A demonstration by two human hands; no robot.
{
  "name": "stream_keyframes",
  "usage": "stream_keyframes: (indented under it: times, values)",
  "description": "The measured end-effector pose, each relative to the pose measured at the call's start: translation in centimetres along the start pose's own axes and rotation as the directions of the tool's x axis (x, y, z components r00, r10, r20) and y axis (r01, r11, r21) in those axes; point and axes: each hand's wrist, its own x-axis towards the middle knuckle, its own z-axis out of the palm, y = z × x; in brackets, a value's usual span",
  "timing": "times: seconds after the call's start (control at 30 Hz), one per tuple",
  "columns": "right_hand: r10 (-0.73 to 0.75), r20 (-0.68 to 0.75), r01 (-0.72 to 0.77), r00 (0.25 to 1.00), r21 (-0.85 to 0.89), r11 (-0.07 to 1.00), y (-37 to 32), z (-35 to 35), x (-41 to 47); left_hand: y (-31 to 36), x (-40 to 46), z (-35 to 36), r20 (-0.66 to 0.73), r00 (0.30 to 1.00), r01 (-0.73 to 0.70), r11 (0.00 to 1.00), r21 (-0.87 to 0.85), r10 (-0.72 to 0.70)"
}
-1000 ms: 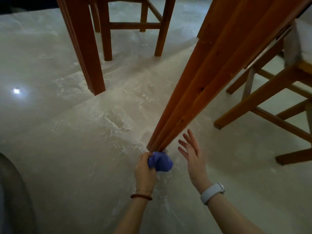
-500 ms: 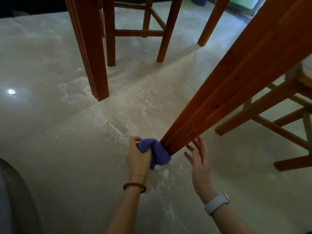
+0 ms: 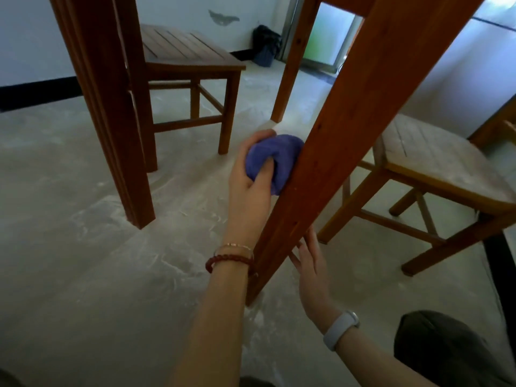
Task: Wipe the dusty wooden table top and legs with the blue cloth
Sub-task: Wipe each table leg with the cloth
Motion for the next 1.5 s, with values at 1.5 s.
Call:
stream_keyframes:
  times: [1.5]
  values:
    - [0.373, 0.312, -0.247, 0.874, -0.376, 0.893, 7.0, -9.7, -0.9, -14.2, -13.5, 0.2, -0.223, 0.709, 0.7, 0.629, 0.337, -0.669]
